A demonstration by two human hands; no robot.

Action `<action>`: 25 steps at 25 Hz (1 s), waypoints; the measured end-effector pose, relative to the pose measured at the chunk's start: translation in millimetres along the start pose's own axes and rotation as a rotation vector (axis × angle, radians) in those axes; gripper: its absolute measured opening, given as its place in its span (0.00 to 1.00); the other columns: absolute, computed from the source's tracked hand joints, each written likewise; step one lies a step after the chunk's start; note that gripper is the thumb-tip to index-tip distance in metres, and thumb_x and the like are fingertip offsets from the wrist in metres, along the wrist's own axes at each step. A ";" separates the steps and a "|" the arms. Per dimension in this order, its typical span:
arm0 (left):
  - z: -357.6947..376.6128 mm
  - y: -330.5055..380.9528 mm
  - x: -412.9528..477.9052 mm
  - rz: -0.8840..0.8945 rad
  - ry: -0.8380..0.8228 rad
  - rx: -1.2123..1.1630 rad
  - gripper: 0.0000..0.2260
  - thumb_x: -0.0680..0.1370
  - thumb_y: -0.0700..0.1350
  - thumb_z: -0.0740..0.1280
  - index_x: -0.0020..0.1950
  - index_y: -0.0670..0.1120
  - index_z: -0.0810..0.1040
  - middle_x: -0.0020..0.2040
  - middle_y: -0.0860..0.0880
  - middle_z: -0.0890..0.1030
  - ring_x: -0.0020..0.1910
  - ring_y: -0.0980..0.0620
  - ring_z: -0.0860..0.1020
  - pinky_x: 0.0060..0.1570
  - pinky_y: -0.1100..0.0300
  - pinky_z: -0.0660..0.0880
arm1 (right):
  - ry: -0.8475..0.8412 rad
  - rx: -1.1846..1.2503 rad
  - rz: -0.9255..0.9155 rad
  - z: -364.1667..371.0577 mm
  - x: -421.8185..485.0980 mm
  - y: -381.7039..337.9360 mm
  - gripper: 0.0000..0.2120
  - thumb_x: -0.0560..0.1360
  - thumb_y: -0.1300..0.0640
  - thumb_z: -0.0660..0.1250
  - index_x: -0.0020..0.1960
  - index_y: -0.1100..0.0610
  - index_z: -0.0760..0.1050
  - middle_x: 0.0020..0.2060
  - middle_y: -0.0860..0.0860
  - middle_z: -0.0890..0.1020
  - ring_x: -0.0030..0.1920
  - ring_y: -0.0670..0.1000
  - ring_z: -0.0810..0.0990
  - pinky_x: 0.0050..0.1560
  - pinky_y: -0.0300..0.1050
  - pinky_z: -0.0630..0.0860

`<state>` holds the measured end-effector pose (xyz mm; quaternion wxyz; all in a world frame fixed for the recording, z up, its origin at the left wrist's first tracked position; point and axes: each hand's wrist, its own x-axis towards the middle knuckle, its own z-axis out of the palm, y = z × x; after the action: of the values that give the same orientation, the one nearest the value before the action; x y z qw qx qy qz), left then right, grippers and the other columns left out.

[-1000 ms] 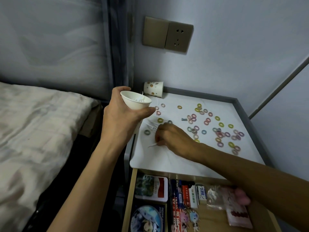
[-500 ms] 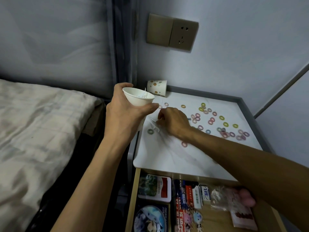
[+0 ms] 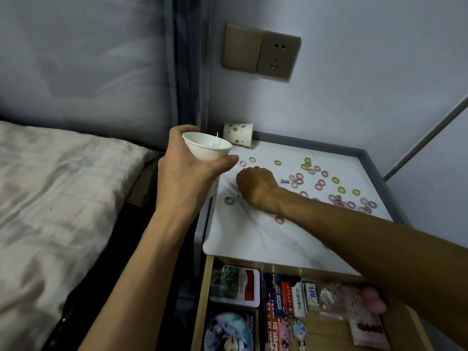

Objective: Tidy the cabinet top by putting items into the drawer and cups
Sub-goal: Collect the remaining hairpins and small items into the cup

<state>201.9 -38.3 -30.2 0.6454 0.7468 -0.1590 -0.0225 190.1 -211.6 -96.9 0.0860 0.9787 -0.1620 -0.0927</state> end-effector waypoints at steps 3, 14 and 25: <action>-2.4 0.3 0.5 -0.010 0.003 -0.017 0.31 0.63 0.52 0.81 0.61 0.55 0.71 0.49 0.55 0.79 0.47 0.55 0.79 0.42 0.57 0.77 | 0.013 0.062 0.013 -4.6 2.7 5.0 0.11 0.78 0.63 0.61 0.58 0.60 0.77 0.60 0.59 0.79 0.57 0.59 0.78 0.46 0.45 0.70; -8.0 -0.2 3.1 -0.003 0.031 -0.018 0.32 0.63 0.52 0.81 0.62 0.54 0.71 0.51 0.54 0.79 0.48 0.56 0.79 0.46 0.56 0.78 | -0.092 0.270 -0.024 -12.3 19.8 -2.7 0.12 0.77 0.53 0.67 0.37 0.56 0.71 0.37 0.55 0.76 0.40 0.56 0.77 0.39 0.45 0.74; -6.7 -2.7 3.3 0.003 0.034 -0.004 0.31 0.63 0.52 0.81 0.61 0.54 0.72 0.50 0.55 0.80 0.47 0.56 0.80 0.46 0.56 0.79 | -0.120 0.167 -0.030 -5.7 15.6 -8.0 0.13 0.80 0.56 0.63 0.61 0.61 0.73 0.61 0.61 0.76 0.59 0.62 0.76 0.48 0.46 0.70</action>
<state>207.2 -32.4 -31.1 0.6493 0.7457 -0.1490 -0.0091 208.2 -208.6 -95.4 -0.0070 0.9774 -0.1594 -0.1385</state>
